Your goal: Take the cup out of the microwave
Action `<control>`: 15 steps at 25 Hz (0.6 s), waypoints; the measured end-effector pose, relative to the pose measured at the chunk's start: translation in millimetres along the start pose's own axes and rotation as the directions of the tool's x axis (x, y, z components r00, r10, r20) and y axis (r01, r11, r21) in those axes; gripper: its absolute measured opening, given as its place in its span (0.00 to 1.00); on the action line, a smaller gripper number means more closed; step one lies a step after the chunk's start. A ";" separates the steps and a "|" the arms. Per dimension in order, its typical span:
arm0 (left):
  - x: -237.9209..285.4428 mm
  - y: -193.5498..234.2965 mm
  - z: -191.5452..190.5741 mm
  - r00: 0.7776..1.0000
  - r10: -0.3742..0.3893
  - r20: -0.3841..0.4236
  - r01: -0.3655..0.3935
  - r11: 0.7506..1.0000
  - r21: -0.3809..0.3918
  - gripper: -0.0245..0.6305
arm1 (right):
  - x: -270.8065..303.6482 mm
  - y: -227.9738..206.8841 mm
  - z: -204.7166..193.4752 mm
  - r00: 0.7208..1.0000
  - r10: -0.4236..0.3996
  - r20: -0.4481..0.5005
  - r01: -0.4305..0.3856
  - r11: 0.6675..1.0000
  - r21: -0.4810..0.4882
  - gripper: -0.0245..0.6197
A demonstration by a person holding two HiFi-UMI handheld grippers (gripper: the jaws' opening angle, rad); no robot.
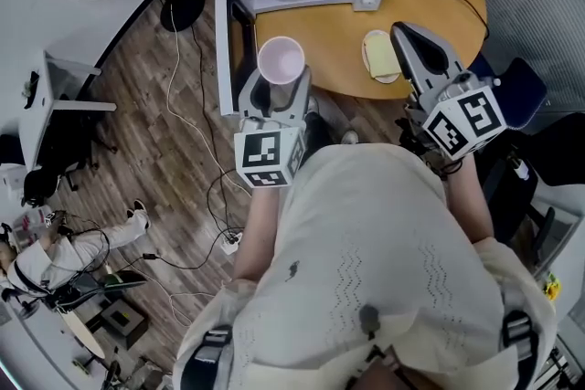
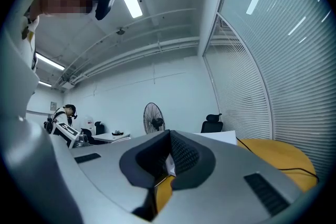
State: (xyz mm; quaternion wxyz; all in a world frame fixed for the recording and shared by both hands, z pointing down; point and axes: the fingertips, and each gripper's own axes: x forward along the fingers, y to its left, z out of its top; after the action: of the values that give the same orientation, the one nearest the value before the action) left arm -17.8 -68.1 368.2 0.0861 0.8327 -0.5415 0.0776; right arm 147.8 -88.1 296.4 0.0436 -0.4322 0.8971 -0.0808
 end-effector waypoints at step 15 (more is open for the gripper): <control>-1.0 1.3 -8.9 1.000 0.021 -0.009 -0.021 1.000 -0.003 0.47 | 2.2 0.1 -6.9 1.000 0.015 -0.019 -0.015 1.000 -0.008 0.05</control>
State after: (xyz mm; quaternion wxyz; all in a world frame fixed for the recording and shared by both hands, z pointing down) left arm -19.7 -65.7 376.7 0.0888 0.8264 -0.5500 0.0812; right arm 145.3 -89.0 303.1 0.0340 -0.4247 0.9011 -0.0811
